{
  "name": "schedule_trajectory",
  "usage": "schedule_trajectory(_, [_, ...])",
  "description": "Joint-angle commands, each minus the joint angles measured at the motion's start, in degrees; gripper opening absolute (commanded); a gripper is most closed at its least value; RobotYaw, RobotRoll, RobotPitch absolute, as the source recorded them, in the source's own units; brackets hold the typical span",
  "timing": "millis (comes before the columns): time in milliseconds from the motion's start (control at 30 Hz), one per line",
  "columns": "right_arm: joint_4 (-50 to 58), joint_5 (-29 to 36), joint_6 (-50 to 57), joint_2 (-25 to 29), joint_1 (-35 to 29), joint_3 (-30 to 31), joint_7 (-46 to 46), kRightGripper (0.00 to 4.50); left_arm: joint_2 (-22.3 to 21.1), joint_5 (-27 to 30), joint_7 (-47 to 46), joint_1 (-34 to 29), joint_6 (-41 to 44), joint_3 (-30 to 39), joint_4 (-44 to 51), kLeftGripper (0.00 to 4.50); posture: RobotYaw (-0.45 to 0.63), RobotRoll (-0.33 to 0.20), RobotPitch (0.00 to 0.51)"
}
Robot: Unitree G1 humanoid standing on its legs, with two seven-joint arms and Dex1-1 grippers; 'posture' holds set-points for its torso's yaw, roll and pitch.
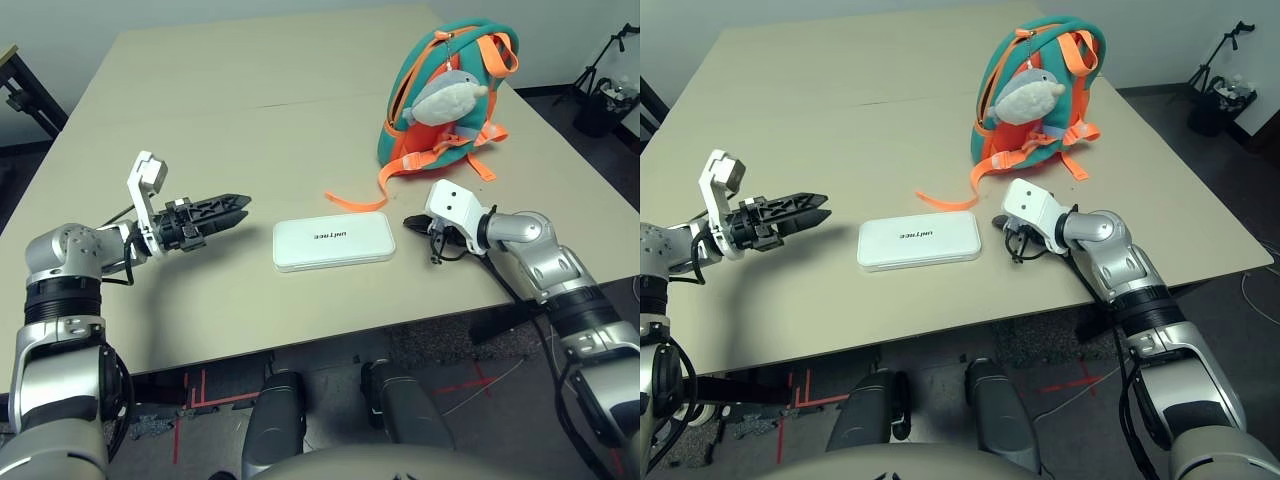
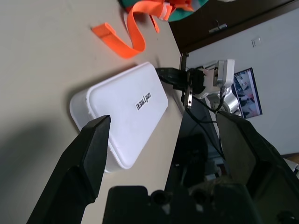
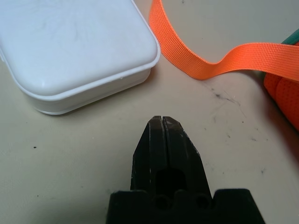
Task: Put the pencil case into the backpack and zip it.
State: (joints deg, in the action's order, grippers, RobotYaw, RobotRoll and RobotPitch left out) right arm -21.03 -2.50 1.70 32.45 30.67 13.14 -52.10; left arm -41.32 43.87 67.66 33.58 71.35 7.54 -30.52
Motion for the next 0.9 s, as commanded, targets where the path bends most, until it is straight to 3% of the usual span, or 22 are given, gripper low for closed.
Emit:
schedule_trajectory(33, [-0.7, -0.7, -0.5, -0.3, 0.6, 0.3, -0.3, 0.03, -0.7, -2.7, 2.4, 1.2, -0.1, -3.8, -2.5, 4.50, -0.11, 0.000, 0.105])
schedule_trajectory(200, [-0.6, -0.6, -0.6, -0.2, 0.4, 0.2, -0.3, 0.03, -0.7, -4.2, 4.8, 2.6, 1.0, -6.9, -4.6, 4.50, -0.11, 0.000, 0.105])
schedule_trajectory(500, [-0.4, -0.7, -0.6, -1.0, 0.5, 0.3, 0.1, 0.03, 2.6, -9.9, 5.8, 5.4, -4.3, -10.0, -11.9, 4.50, -0.11, 0.000, 0.106])
schedule_trajectory(900, [0.7, -1.3, -0.5, -0.1, -0.9, 0.7, -0.8, 0.03, 3.2, -16.2, 8.9, 5.3, -12.3, -12.4, -14.4, 4.50, -0.12, 0.000, 0.112])
